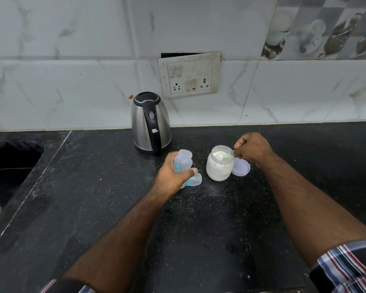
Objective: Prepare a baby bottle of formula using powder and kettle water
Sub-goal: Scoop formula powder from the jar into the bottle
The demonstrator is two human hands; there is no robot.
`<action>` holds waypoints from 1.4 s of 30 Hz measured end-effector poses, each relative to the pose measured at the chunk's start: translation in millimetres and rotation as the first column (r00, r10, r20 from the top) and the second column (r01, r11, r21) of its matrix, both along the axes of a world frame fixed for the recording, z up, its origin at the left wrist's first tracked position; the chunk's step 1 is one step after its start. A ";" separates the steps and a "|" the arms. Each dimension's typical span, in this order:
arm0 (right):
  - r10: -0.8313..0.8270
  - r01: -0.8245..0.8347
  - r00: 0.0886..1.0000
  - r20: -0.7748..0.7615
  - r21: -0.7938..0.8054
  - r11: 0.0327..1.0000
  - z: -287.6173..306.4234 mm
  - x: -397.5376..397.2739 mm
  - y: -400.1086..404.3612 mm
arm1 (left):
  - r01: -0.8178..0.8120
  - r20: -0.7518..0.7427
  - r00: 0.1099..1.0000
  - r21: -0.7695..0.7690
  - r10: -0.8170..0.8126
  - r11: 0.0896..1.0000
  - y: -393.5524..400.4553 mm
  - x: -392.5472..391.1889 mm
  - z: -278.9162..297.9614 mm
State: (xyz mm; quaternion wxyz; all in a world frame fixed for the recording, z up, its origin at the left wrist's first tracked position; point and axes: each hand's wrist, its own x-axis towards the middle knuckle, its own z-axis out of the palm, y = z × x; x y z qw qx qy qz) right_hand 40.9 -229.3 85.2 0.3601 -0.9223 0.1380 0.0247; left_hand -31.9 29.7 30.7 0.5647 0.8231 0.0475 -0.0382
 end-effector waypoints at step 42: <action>0.035 -0.042 0.998 0.052 0.146 0.988 -9.0 -7.2 -8.9 | 0.000 0.032 0.999 -0.012 0.001 1.000 1.1 2.9 -8.9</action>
